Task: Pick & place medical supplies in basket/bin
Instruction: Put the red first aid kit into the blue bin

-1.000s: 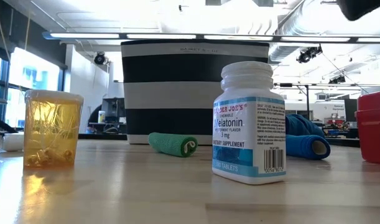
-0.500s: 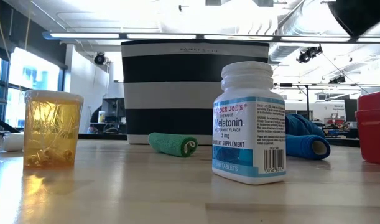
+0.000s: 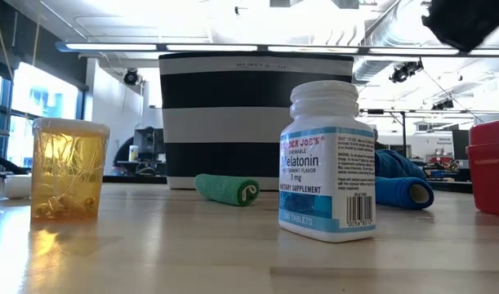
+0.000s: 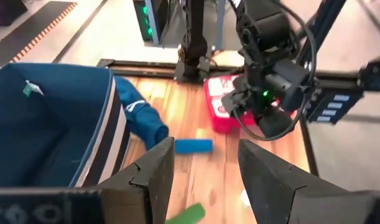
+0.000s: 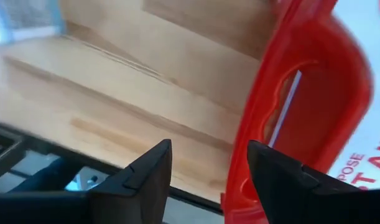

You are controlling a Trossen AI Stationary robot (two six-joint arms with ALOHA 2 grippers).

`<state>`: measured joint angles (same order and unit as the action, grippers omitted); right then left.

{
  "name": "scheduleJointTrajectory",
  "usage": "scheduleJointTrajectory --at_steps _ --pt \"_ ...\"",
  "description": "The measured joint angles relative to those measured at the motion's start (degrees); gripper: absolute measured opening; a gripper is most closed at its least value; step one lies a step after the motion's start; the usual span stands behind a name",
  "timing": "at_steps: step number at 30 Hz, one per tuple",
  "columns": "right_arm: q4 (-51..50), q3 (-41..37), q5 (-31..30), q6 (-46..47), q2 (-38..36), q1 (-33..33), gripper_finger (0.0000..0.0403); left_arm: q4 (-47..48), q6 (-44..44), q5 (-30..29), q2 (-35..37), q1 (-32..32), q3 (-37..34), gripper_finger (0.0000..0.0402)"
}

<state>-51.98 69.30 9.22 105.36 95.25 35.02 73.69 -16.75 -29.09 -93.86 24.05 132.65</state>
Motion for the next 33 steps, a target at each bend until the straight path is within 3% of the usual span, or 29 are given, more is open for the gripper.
scheduleJointTrajectory --at_steps 7,20,33 --pt "0.3 0.1 1.7 2.7 2.4 1.1 0.0199 -3.5 -0.1 1.9 5.0 0.0 -9.6 0.0209" --pt "-3.1 0.0 1.1 2.3 1.9 1.0 0.0199 -28.7 -6.0 4.6 22.3 0.0 -39.3 0.0209" --pt "-0.2 -3.7 -1.6 1.1 2.1 0.2 0.0199 -32.1 -8.2 2.8 23.5 0.0 -42.3 0.0209"
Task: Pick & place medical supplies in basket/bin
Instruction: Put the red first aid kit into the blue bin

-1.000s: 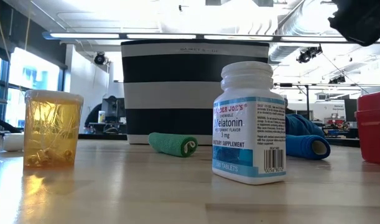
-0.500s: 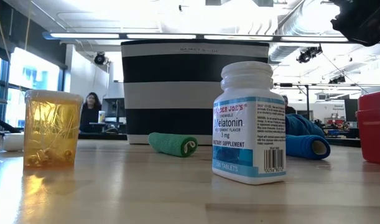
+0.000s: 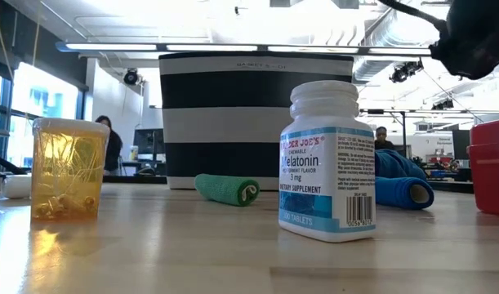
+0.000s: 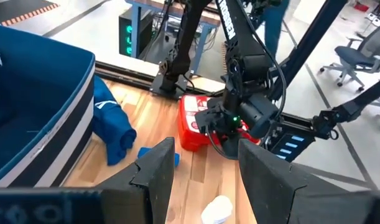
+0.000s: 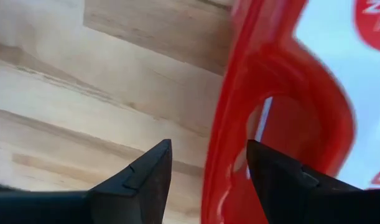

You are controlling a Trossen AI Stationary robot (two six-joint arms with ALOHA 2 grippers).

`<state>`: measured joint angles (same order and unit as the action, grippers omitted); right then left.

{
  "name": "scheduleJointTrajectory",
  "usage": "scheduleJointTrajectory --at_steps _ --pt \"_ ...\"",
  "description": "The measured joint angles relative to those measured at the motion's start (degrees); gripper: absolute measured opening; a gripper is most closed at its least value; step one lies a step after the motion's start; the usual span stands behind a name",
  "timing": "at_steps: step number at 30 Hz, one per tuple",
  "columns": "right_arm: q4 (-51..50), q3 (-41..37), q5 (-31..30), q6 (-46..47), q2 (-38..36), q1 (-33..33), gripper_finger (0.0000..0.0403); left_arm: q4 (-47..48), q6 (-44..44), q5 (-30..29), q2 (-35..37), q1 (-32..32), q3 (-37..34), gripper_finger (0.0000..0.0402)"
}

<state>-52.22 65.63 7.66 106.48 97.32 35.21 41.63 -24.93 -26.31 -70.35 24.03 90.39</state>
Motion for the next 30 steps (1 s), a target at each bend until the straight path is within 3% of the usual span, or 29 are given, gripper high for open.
scheduleJointTrajectory --at_steps 5,13,23,30 --pt "2.1 -1.4 -0.6 -0.3 0.0 0.0 0.0192 -0.1 0.0 -0.3 0.0 0.0 0.0 0.0209" --pt "8.5 -5.5 1.0 0.0 0.1 0.1 0.0146 -0.3 -1.1 -1.9 0.0 0.0 0.0 0.0209" --pt "8.9 -5.4 2.5 -2.9 -0.3 0.1 0.0042 -0.4 -1.3 -2.3 0.0 0.0 0.0 0.0209" --pt "2.6 -2.3 1.3 -5.4 -2.7 1.6 0.0042 1.2 -1.3 -2.3 0.4 0.0 0.0 0.0209"
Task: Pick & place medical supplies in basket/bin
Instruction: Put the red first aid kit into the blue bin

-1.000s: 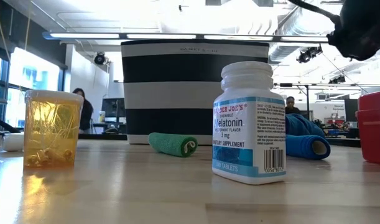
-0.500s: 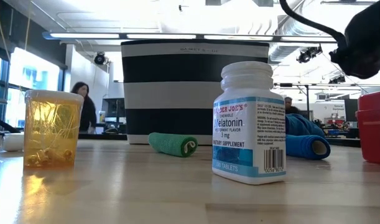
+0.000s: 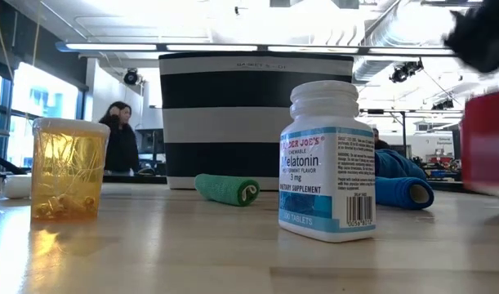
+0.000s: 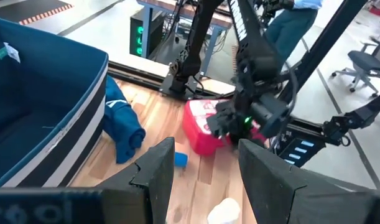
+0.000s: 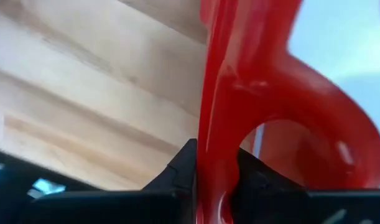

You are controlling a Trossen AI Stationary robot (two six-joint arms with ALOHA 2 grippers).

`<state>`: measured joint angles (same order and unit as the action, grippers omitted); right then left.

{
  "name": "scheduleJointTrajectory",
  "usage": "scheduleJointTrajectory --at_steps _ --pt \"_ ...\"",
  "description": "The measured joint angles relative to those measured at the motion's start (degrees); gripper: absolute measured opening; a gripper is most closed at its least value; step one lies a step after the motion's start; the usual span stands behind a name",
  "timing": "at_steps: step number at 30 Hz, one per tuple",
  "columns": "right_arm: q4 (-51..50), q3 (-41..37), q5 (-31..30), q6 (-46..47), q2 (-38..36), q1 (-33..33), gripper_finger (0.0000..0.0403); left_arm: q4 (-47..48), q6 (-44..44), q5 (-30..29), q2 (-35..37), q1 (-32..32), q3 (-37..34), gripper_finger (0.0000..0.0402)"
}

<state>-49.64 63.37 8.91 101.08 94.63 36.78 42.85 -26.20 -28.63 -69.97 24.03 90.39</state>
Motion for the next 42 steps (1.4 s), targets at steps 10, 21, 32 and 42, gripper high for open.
scheduleJointTrajectory --at_steps 10,21,32,42 --pt "-22.2 22.5 -14.0 -7.6 -2.4 1.2 0.0042 -0.6 2.1 -3.6 3.2 0.0 0.0 0.0209" --pt "-39.4 47.2 -29.0 -34.8 -2.5 -11.9 0.0042 -8.2 9.5 -10.9 4.3 0.0 0.0 0.0209" --pt "-36.1 61.2 -32.9 -76.3 -0.4 -26.7 0.0042 -12.3 8.1 -17.4 4.3 0.0 0.1 0.0209" --pt "-24.7 62.1 -27.9 -104.1 0.1 -40.3 0.0042 -14.4 6.4 -26.0 4.3 -0.9 0.1 0.0209"
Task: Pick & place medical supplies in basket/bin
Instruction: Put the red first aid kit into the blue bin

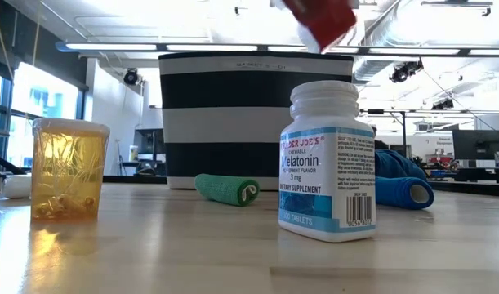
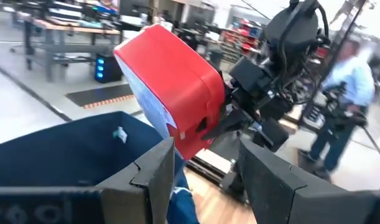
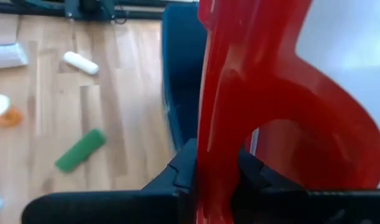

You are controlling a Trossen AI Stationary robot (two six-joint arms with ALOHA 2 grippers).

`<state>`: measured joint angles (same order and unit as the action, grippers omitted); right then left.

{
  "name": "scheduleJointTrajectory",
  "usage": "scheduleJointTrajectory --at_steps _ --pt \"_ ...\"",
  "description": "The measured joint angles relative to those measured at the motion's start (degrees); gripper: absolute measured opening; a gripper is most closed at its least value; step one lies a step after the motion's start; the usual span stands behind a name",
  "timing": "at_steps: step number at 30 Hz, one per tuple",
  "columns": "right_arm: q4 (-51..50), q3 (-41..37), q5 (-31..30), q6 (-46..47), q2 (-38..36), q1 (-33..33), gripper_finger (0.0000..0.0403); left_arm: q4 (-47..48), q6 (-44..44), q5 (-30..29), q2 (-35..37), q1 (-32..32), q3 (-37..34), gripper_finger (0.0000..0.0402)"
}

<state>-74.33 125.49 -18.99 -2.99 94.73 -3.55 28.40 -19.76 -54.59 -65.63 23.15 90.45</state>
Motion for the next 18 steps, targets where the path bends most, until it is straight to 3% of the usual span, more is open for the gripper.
scheduleJointTrajectory --at_steps 5,11,18 --pt "5.5 0.0 5.6 -10.0 2.3 -8.2 0.0042 0.0 0.0 7.2 0.0 -7.8 0.0 0.0209" --pt "5.7 -0.1 13.1 -12.0 8.3 -16.2 0.0042 -2.0 1.7 21.2 -0.3 -18.6 0.0 0.0209" --pt "4.7 -0.1 18.0 -15.1 15.9 -20.0 0.0042 -3.3 5.8 32.1 -0.2 -27.6 0.0 0.0209"
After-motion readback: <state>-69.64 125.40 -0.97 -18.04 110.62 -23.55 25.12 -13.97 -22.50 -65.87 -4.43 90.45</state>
